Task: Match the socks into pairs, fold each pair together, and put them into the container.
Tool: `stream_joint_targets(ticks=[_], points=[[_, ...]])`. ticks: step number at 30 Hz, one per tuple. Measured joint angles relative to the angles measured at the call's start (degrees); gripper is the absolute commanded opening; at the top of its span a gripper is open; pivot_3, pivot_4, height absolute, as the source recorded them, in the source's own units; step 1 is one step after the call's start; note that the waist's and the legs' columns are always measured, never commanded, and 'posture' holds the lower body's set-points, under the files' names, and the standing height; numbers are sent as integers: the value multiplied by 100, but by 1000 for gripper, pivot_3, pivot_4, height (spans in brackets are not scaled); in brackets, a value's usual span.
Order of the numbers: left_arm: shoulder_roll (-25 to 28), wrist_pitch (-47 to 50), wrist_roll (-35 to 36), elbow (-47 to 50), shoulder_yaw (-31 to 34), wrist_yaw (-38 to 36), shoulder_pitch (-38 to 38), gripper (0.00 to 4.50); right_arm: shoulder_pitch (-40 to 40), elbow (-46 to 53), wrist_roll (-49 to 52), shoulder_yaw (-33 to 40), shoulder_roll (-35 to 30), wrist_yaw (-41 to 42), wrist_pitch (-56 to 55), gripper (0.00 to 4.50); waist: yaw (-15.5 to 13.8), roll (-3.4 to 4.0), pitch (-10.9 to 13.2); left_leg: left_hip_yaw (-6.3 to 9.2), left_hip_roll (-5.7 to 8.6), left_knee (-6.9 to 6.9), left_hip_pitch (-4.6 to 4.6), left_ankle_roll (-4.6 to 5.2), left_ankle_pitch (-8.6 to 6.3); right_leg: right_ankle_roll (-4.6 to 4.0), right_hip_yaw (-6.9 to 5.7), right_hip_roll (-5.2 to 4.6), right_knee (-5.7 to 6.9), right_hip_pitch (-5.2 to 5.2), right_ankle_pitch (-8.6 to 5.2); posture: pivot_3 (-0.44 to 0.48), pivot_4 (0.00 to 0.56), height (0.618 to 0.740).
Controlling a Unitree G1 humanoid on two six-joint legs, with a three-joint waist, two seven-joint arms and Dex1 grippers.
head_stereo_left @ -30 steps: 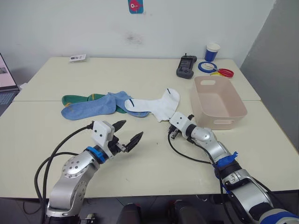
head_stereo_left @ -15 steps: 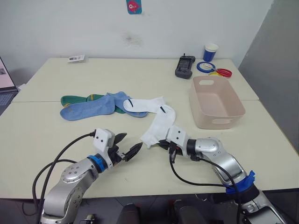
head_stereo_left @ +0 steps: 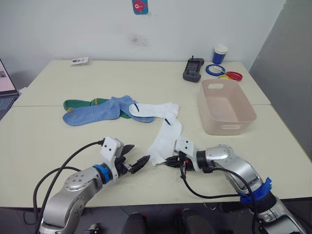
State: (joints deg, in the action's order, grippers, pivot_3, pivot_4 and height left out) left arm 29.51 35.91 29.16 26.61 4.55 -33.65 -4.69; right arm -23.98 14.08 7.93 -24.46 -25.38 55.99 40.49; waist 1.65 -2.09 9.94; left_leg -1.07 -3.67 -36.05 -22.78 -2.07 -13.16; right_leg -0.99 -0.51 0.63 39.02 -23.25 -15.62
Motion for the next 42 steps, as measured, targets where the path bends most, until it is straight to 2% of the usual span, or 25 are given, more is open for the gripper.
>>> stream_joint_targets(ticks=[2,6,10,17,23,26,34,39,42], points=[[54,19,0,0,-2,-61,-27,4500,6,-5,-9,-45,-197,85,-72,677,-3,0,0,0,2,0,-1,0,0,0,-1,0,-2,0,0,0,150,740],[70,17,1,0,-15,-117,15,4500,164,207,87,-102,-685,401,-181,2065,-10,0,1,-1,4,1,-2,0,0,0,-1,1,-4,0,-1,0,150,740],[350,-217,-112,-251,-87,-507,231,4500,506,637,362,-18,-1231,732,-190,3484,-19,-1,1,5,4,0,-2,0,0,-1,-6,3,-4,0,-1,0,150,740],[419,-639,-340,-1313,-212,-956,1426,4500,628,602,383,474,-864,134,-809,3484,4,-2,1,7,2,0,-5,0,0,-1,-1,22,-6,0,-2,0,150,740],[398,-883,-457,-1788,-476,-1329,1737,4500,518,155,-24,153,-317,-131,-1655,3484,1,-2,2,8,2,-1,-6,-1,0,0,-3,21,-2,-1,-2,0,150,740],[393,-954,-534,-1945,-529,-1369,1875,4500,398,-218,-115,-14,-95,-107,-1918,2922,-3,-2,2,9,3,-3,-6,-1,1,0,-5,21,1,0,-1,0,150,740],[329,-1012,-571,-2038,-529,-1420,1983,4500,172,-912,-442,-265,-107,145,-2510,21,-6,-2,2,8,2,-2,-7,-1,1,0,-4,20,-1,0,-1,0,150,740],[286,-1012,-568,-1981,-516,-1420,1926,4500,121,-1086,-467,-266,-124,308,-2842,21,-5,-2,2,9,1,-2,-6,-1,1,0,-4,20,1,0,-1,0,150,740],[304,-1001,-567,-1968,-517,-1457,1874,4500,116,-1067,-453,-340,-381,740,-3117,21,-14,-2,2,9,2,-3,-7,-1,1,0,-4,20,-1,0,-1,0,150,740]])
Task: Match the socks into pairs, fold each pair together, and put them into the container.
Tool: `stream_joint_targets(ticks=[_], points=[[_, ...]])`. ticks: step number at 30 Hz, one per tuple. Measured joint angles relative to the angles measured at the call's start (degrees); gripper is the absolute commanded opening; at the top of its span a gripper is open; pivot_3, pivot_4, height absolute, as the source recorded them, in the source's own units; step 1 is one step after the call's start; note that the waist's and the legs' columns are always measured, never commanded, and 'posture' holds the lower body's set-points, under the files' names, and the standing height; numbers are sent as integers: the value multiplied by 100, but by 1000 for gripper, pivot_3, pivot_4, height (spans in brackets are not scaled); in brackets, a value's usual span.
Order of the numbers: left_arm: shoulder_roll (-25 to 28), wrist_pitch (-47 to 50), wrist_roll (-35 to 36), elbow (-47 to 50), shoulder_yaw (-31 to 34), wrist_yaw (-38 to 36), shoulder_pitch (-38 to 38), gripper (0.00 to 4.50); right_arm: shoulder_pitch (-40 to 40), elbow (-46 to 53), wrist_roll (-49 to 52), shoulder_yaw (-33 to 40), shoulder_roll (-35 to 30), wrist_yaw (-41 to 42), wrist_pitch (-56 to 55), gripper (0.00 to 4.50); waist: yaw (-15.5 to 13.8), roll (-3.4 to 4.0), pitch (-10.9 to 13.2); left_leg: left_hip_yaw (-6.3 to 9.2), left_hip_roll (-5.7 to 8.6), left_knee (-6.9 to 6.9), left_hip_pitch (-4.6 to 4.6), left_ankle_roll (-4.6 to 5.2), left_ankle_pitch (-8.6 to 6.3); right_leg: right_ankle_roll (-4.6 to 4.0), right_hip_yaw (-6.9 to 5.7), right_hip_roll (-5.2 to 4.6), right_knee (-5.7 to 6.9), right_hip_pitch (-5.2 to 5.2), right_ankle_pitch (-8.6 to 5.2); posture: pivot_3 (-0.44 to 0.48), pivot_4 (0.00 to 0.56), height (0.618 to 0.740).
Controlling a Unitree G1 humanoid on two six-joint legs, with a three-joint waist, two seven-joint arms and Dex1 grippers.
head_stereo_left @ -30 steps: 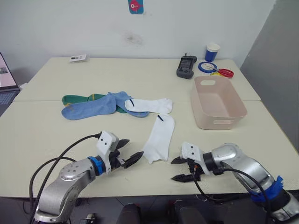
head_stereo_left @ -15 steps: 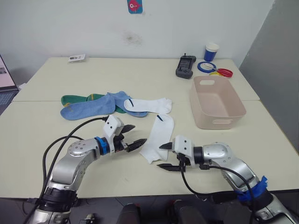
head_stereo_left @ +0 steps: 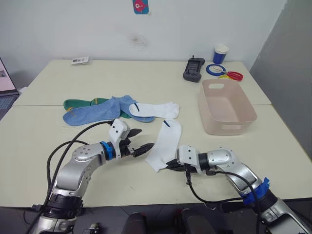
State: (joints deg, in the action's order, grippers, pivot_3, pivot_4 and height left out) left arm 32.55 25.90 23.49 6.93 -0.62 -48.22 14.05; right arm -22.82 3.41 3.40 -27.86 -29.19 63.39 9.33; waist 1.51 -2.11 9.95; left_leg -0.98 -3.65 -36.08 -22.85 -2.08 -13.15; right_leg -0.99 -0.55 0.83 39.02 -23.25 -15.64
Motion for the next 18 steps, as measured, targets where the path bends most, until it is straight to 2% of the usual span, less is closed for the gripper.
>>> stream_joint_targets(ticks=[4,7,12,15,18], points=[[87,32,-10,-48,-75,-152,190,4500,154,336,37,-156,-832,991,-685,21,-34,1,1,1,5,0,-1,0,0,1,-3,-2,-7,3,0,0,150,740],[43,-9,-173,-358,-361,-322,753,4500,330,499,41,-138,-1447,1547,-1546,21,-106,0,0,-4,7,-2,1,1,0,1,-1,-1,-9,6,-1,0,150,740],[-316,-145,-609,-1107,-1053,-623,1406,4500,436,457,69,-129,-1503,1765,-2049,21,-101,0,0,-11,3,-4,4,0,0,1,8,8,-4,4,0,0,150,740],[-323,-169,-833,-1378,-1445,-934,1447,3865,436,399,70,-123,-1457,1763,-2093,0,-85,0,0,-3,-1,-4,7,1,1,0,6,12,1,4,0,0,150,740],[-354,-336,-1015,-1603,-1563,-1009,1461,2898,445,395,69,-101,-1440,1745,-2081,0,-90,0,0,0,0,-5,6,0,1,0,3,11,2,4,0,0,150,740]])
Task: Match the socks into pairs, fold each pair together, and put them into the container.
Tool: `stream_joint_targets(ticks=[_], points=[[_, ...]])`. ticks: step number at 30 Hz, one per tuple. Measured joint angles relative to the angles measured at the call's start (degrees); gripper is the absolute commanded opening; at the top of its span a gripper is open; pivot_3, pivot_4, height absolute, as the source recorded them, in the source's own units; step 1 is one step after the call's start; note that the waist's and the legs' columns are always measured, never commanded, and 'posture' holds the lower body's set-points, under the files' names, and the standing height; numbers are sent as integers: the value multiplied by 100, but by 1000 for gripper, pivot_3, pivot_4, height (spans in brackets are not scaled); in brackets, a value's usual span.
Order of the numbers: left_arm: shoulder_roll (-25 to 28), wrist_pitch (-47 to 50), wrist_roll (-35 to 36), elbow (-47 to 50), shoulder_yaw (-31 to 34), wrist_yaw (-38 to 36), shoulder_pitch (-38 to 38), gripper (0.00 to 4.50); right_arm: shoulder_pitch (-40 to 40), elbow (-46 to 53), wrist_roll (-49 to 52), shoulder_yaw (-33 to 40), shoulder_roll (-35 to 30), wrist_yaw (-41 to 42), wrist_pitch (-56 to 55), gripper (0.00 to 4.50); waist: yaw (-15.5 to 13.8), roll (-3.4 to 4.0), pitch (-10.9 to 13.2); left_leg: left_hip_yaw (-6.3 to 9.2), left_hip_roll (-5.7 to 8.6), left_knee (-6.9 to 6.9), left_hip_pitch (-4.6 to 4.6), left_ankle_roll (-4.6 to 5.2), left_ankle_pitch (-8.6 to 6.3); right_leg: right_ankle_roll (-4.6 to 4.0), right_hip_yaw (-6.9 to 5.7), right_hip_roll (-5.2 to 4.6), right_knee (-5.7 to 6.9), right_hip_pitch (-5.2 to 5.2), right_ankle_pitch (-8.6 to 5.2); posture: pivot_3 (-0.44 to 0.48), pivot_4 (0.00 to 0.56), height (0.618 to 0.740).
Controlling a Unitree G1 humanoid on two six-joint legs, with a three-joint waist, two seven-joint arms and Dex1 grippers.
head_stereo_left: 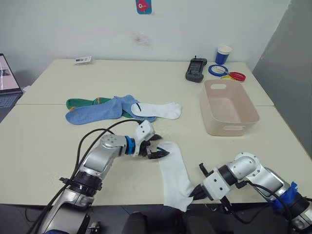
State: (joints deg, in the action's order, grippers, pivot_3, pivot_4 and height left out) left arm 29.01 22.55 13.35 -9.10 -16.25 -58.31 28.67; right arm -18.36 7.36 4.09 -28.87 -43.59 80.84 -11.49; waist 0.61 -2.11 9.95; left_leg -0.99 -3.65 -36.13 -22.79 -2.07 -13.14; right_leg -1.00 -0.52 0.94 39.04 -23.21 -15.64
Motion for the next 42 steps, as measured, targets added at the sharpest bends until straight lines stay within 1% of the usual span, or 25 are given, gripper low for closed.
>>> stream_joint_targets(ticks=[8,9,13,15,19,21,23,25,27,28,30,31,32,35,36,37,38,40,42], points=[[-110,-154,-36,-23,62,12,15,216,44,-33,-1,61,81,-94,-71,0,-10,0,0,-2,1,-1,-1,0,0,0,2,-2,-1,0,0,0,150,740],[-103,-136,-25,40,94,19,-27,43,41,-87,-1,63,91,-92,-121,0,-10,0,0,-2,1,-1,-1,0,0,0,2,-2,-1,0,0,0,150,740],[49,22,41,474,297,83,-491,43,-74,-328,33,79,138,-41,-324,0,11,0,0,-3,0,-1,2,0,0,0,5,-2,1,0,0,0,150,740],[117,180,83,684,500,266,-752,43,-237,-554,67,87,206,23,-524,0,21,1,0,-1,-1,-2,2,0,0,0,4,-3,3,0,0,0,150,740],[179,837,429,1483,1169,745,-1426,43,-893,-1328,55,171,555,58,-1258,0,70,1,0,5,-4,-2,2,0,0,-1,-1,-7,4,2,1,0,150,740],[192,1200,651,2143,1566,1060,-1991,43,-1444,-2091,28,197,772,138,-1665,0,127,3,2,3,-4,-2,8,0,0,-1,13,-21,5,3,1,0,150,740],[186,1422,771,2567,1822,1333,-2364,43,-1777,-2653,-21,233,869,172,-2010,0,104,2,2,3,-6,-2,7,-1,1,-2,4,-22,3,5,1,0,150,740],[159,1589,826,2933,2060,1653,-2694,0,-1958,-3123,-29,252,996,225,-2309,445,86,2,2,6,-6,-1,7,-1,0,-3,2,-23,4,6,1,0,150,740],[53,1607,828,3102,2140,1900,-2853,0,-1983,-3380,-27,245,1091,304,-2457,929,35,3,2,5,-3,-1,4,-1,1,-4,1,-26,2,7,1,0,150,740],[-16,1605,825,3126,2129,1992,-2865,0,-1985,-3475,-26,246,1099,330,-2506,1320,12,3,2,2,-2,-2,4,-1,1,-7,2,-28,1,7,2,0,150,740],[-96,1601,822,3148,2086,2133,-2867,0,-1986,-3544,-22,255,1039,376,-2538,1955,-18,3,2,-5,0,-2,4,-1,0,-23,7,-32,-1,7,12,0,150,740],[-137,1600,821,3154,2071,2183,-2858,0,-1981,-3553,-17,284,959,378,-2516,2386,-29,3,2,-8,1,-2,3,-1,0,-24,8,-35,-1,7,13,0,150,740],[-157,1601,824,3166,2051,2227,-2857,0,-1969,-3540,-4,338,833,373,-2430,2718,-35,3,2,-10,2,-2,3,-1,0,-26,8,-37,-2,6,14,0,150,740],[-159,1615,852,3219,2049,2277,-2898,0,-1512,-3023,306,817,326,217,-1269,3745,-70,3,2,-7,1,-1,2,-1,0,-30,4,-42,-1,6,16,0,150,740],[-133,1618,887,3231,2045,2259,-2922,0,-1174,-2575,572,1011,109,107,-494,3745,-80,3,2,-4,0,2,0,-1,0,-30,1,-44,-1,6,16,0,150,740],[-63,1618,922,3239,2066,2225,-2969,0,-705,-1908,958,1201,-126,-44,569,3745,-84,3,2,1,-2,4,0,-1,0,-33,-2,-44,2,6,14,0,150,740],[-13,1619,924,3224,2074,2206,-2980,0,-512,-1627,1131,1250,-222,-124,1077,3745,-81,3,1,2,-1,4,2,-1,0,-33,-3,-43,3,6,14,0,150,740],[65,1619,956,3197,2106,2124,-2945,0,62,-573,1781,1458,-465,-530,2745,3745,-57,11,2,7,-4,4,7,-1,0,-21,-2,-41,7,4,7,0,150,740],[111,1619,1031,3166,2096,2053,-2821,0,411,424,2625,1795,-446,-1347,4565,3745,-11,12,2,18,-6,6,9,-1,0,-15,3,-35,7,4,3,0,150,740]])
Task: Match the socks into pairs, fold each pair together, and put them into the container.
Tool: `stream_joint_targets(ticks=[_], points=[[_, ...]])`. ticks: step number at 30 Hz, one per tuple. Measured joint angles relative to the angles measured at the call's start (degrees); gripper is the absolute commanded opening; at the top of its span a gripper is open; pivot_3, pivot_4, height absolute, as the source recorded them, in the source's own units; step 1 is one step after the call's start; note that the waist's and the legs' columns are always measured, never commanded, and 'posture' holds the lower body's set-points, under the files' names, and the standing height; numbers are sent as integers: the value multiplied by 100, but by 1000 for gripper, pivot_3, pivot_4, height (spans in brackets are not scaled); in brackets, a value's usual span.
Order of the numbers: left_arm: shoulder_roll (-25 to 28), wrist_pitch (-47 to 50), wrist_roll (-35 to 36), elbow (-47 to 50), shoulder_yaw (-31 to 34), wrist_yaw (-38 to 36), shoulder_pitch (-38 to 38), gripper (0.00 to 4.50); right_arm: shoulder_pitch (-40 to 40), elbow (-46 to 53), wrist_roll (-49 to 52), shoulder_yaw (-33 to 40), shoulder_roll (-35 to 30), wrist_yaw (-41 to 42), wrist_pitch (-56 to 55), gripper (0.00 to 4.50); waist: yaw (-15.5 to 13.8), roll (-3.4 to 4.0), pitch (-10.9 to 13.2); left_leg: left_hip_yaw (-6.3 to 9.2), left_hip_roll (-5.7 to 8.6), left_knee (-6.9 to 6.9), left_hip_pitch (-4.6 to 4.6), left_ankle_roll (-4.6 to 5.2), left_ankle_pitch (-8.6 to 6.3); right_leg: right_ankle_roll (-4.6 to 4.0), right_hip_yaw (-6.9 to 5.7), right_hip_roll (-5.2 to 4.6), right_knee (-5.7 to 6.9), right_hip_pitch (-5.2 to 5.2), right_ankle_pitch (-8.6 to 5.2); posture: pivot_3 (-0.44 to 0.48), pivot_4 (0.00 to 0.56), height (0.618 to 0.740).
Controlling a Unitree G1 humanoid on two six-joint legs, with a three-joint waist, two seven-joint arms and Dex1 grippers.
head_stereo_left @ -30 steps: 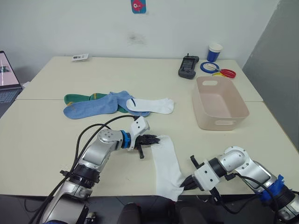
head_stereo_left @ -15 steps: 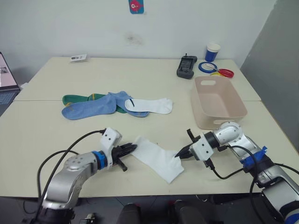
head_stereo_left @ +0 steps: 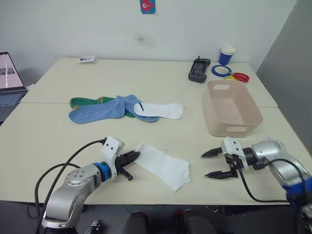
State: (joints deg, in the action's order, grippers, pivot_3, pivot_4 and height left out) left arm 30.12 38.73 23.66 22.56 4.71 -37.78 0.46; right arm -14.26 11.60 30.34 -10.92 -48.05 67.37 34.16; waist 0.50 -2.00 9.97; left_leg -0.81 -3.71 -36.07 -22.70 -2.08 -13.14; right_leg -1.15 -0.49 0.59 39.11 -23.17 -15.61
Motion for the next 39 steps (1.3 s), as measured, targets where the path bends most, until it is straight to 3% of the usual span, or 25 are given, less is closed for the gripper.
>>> stream_joint_targets(ticks=[4,11,14,17,23,30,33,36,39], points=[[8,-17,35,-73,-6,-56,120,0,117,1062,1466,642,646,-1616,2736,3745,59,-2,-2,-3,3,-1,0,0,0,-3,-1,12,-4,2,6,0,150,740],[12,-66,31,-125,-111,-53,80,0,246,1231,2276,1345,2175,-3588,4889,3745,52,-3,-2,-5,5,-1,-17,1,0,-1,-4,16,-11,-6,4,0,150,740],[12,-69,31,-115,-114,-50,68,0,188,1224,2356,1681,2650,-4044,5347,3235,64,-5,-4,-5,5,-2,-16,1,-1,-1,-4,22,-10,-6,4,0,150,740],[12,-73,32,-94,-125,-41,26,0,67,1151,2331,1858,2905,-4339,5542,2218,84,-5,-4,-3,4,-2,-17,2,-1,-1,-5,27,-10,-6,4,0,150,740],[11,-75,39,-7,-122,-2,-118,0,-243,910,2253,2041,2849,-4385,5546,152,101,-5,-4,-4,4,-1,-17,2,-1,-1,-5,31,-10,-6,4,0,150,740],[-252,-76,115,274,84,402,-442,0,-614,530,2117,1678,2430,-3995,5164,56,119,-5,-4,-3,4,-1,-17,3,-2,-1,-5,31,-11,-7,4,0,150,740],[-411,-76,126,507,151,655,-671,0,-918,182,1854,1166,1992,-3547,4739,56,122,-5,-4,-4,4,-1,-17,3,-2,-1,-4,31,-12,-7,4,0,150,740],[-924,-100,101,879,188,1185,-1024,0,-1764,-938,1299,564,1665,-2872,4039,56,154,-6,-2,-17,7,-3,-12,4,-2,5,10,31,-11,-7,8,0,150,740],[-1050,-155,29,992,41,1401,-1122,0,-2304,-1599,974,264,1596,-2416,3600,56,129,-6,-2,-11,6,-1,-12,4,-2,3,3,34,-11,-7,7,0,150,740]])
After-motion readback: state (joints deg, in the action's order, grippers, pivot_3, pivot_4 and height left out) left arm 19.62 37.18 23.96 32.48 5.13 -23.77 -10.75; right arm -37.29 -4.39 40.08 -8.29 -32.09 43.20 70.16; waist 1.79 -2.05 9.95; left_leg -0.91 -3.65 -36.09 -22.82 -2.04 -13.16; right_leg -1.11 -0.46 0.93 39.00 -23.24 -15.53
